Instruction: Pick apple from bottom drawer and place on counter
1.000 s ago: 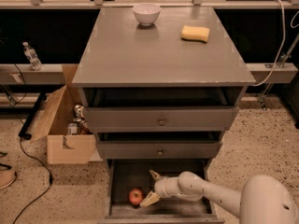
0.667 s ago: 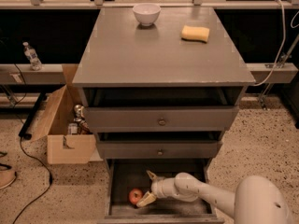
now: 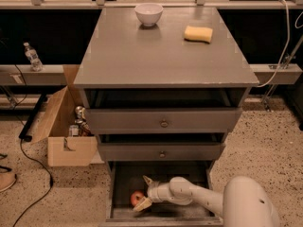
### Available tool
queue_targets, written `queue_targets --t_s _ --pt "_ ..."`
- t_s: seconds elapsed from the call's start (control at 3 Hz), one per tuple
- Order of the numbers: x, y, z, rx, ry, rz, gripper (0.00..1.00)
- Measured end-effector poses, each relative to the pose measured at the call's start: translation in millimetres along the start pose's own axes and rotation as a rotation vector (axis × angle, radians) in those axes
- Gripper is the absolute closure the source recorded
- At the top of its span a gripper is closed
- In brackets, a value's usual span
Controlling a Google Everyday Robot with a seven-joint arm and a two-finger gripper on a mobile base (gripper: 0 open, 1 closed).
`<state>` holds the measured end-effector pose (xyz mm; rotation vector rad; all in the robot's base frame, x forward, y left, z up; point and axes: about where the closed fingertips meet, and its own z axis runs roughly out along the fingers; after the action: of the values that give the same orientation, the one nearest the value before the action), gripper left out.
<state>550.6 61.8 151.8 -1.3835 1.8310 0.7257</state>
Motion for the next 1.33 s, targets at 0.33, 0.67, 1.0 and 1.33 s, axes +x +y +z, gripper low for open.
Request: queue_targets --t_s 0.33,0.67,1.0,1.33 --pt "6.3 4.0 10.2 -0.008 0.012 -0.002 0.03" --pt "9.0 5.3 11.8 -0.007 0.018 -0.005 0.27" --pt "12.6 6.0 7.0 0.0 0.026 -0.016 0.5" --pt "8.1 6.0 -13.9 0.002 -0.001 -0.033 0.73"
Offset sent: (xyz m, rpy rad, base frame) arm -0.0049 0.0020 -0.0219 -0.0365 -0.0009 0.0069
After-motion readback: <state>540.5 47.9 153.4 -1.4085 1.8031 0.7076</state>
